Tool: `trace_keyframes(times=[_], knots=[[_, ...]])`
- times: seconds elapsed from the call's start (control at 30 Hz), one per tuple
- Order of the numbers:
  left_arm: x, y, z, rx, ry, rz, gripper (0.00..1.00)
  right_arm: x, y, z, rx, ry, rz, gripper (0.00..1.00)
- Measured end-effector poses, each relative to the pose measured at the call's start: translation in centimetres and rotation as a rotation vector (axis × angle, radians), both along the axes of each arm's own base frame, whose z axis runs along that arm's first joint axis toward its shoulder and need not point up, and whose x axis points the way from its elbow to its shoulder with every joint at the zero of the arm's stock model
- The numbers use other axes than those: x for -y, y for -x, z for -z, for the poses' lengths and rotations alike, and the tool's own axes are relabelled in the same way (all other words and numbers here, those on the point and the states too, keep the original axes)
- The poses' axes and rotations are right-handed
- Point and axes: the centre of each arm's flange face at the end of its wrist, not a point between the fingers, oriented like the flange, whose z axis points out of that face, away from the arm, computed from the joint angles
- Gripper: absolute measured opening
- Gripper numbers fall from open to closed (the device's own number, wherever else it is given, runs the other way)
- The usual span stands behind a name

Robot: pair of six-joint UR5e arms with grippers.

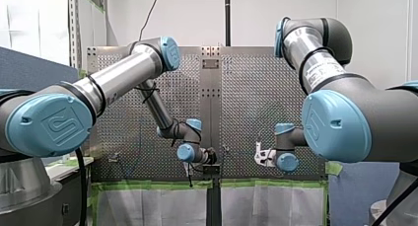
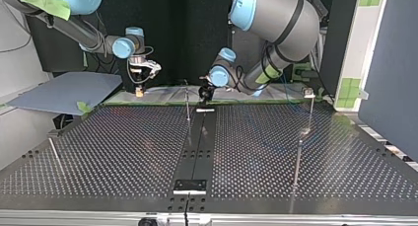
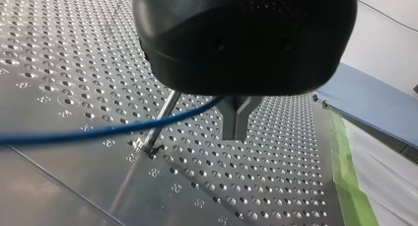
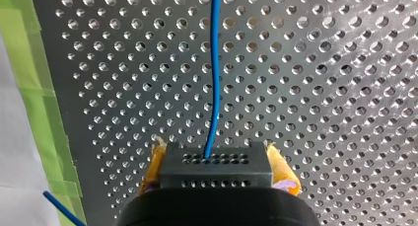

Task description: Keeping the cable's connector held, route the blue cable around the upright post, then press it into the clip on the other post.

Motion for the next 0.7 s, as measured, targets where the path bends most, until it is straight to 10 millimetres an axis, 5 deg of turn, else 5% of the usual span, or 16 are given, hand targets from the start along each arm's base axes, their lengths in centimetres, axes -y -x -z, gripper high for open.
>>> trace_keyframes(times=[0.7], knots=[[-0.9, -3.9, -2.0, 0.114, 0.098, -0.055, 0.00, 2.7, 1.0, -1.0, 0.008, 0.024, 0.025, 0.00]])
